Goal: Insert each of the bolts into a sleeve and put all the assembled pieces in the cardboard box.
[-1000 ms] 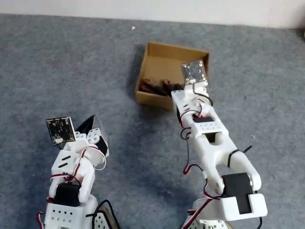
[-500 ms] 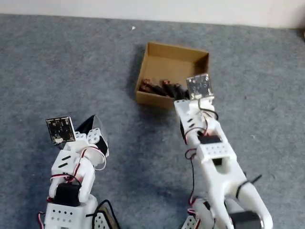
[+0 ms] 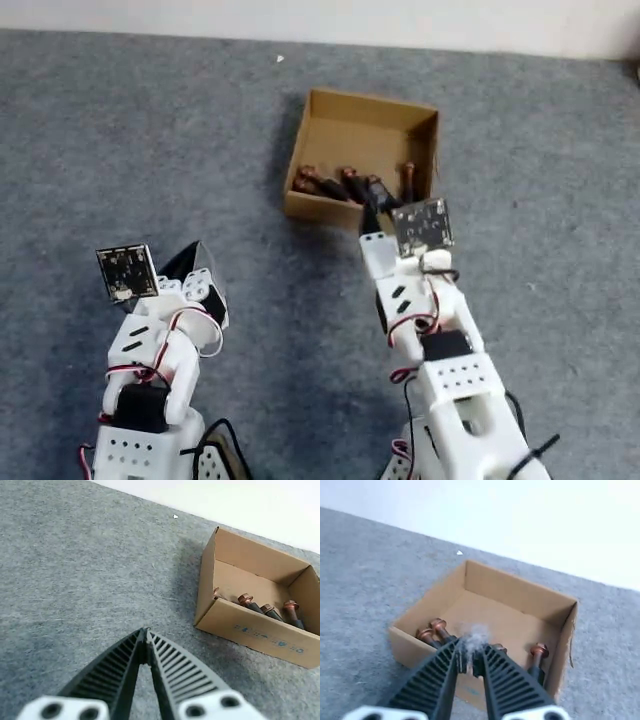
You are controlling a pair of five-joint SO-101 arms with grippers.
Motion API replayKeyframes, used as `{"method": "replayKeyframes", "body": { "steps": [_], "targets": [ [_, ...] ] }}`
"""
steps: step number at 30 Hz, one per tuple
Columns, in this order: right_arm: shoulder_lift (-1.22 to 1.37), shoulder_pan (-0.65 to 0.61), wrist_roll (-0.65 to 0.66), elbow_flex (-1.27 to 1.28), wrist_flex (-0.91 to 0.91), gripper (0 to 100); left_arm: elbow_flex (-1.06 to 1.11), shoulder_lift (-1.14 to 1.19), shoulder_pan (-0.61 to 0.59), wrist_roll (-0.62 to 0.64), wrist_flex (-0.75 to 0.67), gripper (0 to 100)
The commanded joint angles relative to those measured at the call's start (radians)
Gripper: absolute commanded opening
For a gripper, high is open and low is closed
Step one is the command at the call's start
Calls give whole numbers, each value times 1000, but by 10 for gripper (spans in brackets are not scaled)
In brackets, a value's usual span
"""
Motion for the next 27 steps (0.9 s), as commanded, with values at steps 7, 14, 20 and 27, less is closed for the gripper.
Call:
{"method": "replayKeyframes", "body": {
  "steps": [7,14,20,27],
  "targets": [
    [-101,-21,9,33,-30,5,24,-4,-10,6,0,6],
    [-101,-41,8,59,-33,5,24,-4,-10,6,0,6],
    [-150,-41,-63,64,-25,5,24,-4,-10,6,0,6],
    [-374,-44,-69,177,-25,5,24,-4,-10,6,0,6]
  ]
}}
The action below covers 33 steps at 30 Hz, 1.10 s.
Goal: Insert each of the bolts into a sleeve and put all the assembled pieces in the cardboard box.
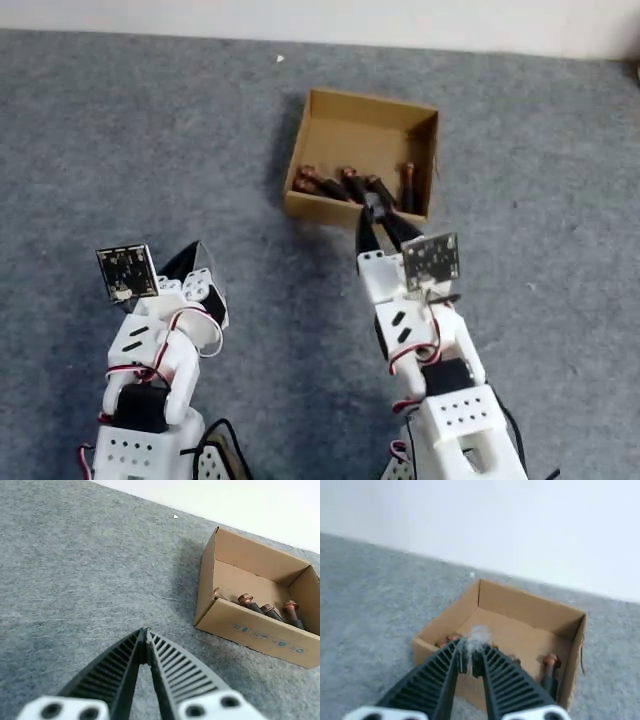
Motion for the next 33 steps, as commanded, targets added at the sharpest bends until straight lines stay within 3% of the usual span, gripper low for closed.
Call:
{"method": "replayKeyframes", "body": {
  "steps": [1,9,19,33],
  "targets": [
    [-102,-8,-14,15,-25,5,24,-4,-10,6,0,6],
    [-243,-10,-18,76,-30,5,24,-4,-10,6,2,6],
    [-636,-10,-14,240,-15,5,24,-4,-10,6,2,6],
    [-634,-5,-12,173,28,6,24,-4,-10,6,2,6]
  ]
}}
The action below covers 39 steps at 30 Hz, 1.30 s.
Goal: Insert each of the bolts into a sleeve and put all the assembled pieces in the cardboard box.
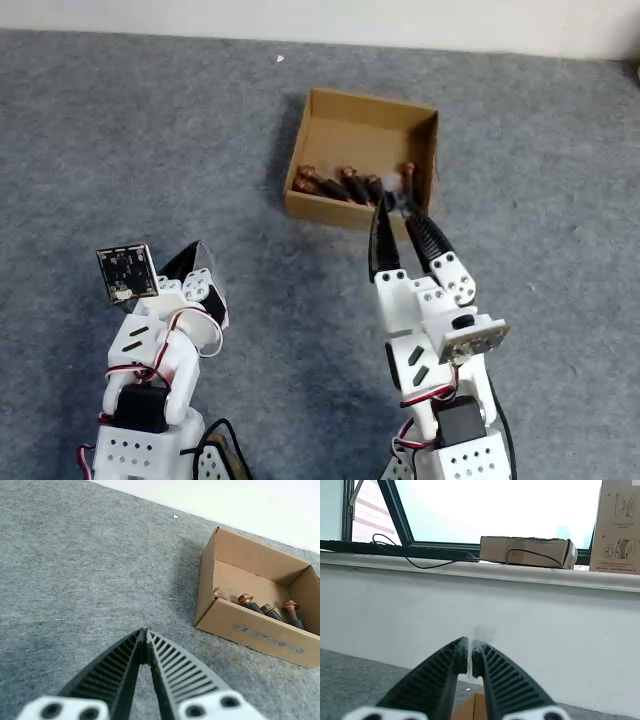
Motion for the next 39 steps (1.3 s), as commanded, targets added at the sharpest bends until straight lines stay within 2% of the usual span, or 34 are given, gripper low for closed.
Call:
{"method": "replayKeyframes", "body": {
  "steps": [1,3,19,22,25,28,32,36,39],
  "targets": [
    [-18,-5,-5,45,7,6,24,-4,-10,6,2,6],
    [-15,-4,-6,105,13,6,24,-4,-10,6,2,6],
    [-13,22,-14,145,766,6,24,-4,-10,6,2,6],
    [-15,24,-121,145,872,6,24,-4,-10,6,2,6],
    [-15,27,-258,145,955,6,24,-4,-10,6,2,6],
    [-15,22,-327,145,1026,6,24,-4,-10,6,2,6],
    [-8,22,-327,145,1101,6,24,-4,-5,-9,29,7],
    [-13,27,-333,145,1148,6,24,-4,-2,-160,52,6],
    [-13,28,-328,145,1152,6,24,-4,21,-184,106,6]
  ]
}}
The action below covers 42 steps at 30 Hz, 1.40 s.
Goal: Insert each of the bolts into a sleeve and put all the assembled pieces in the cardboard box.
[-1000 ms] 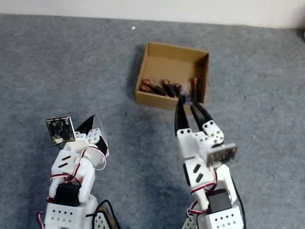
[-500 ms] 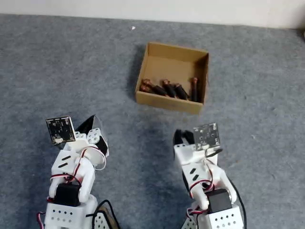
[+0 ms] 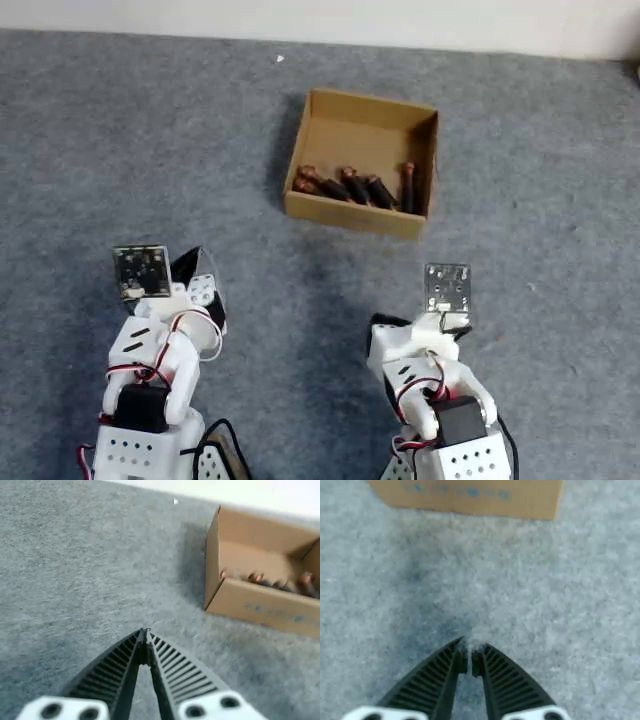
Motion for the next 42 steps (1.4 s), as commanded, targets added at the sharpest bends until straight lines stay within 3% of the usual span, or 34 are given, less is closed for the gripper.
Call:
{"method": "replayKeyframes", "body": {
  "steps": [1,6,12,29,42],
  "targets": [
    [-12,15,-3,145,7,6,24,-4,33,-55,84,7],
    [-7,15,-3,145,8,6,24,-4,82,-63,278,7],
    [-7,15,-3,145,10,6,24,-4,74,-261,433,6],
    [-12,15,-2,145,157,6,24,-5,39,-273,578,6],
    [-15,15,-3,145,168,6,24,-5,39,-272,583,6]
  ]
}}
